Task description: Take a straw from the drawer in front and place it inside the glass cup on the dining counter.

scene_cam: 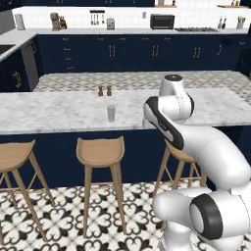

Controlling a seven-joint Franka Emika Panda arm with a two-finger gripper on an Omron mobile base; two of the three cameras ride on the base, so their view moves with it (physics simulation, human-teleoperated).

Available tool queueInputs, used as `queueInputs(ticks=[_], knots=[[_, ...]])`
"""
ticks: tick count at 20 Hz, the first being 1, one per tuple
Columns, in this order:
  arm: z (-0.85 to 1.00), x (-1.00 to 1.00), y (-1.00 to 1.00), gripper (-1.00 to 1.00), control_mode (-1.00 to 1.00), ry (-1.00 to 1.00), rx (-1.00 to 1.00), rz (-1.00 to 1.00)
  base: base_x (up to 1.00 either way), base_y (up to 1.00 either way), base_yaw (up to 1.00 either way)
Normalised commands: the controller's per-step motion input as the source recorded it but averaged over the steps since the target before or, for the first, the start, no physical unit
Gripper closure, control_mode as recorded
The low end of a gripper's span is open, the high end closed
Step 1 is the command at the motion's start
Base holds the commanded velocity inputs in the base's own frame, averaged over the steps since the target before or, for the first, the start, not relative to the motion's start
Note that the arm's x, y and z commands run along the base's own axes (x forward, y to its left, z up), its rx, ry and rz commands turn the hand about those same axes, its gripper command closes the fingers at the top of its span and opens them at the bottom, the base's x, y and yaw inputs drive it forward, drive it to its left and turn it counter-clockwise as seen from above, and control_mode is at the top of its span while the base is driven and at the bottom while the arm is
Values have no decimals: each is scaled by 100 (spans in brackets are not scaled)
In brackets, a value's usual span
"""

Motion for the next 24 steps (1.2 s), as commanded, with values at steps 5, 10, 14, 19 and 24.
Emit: queueInputs(ticks=[5,10,14,19,24], knots=[[0,0,0,100,100,0,0,0,29,83,-54],[0,0,0,100,100,0,0,0,70,62,-40],[0,0,0,100,100,0,0,0,81,60,-27],[0,0,0,100,100,0,0,0,77,60,-13],[10,0,9,100,-100,-1,1,0,38,48,0]])
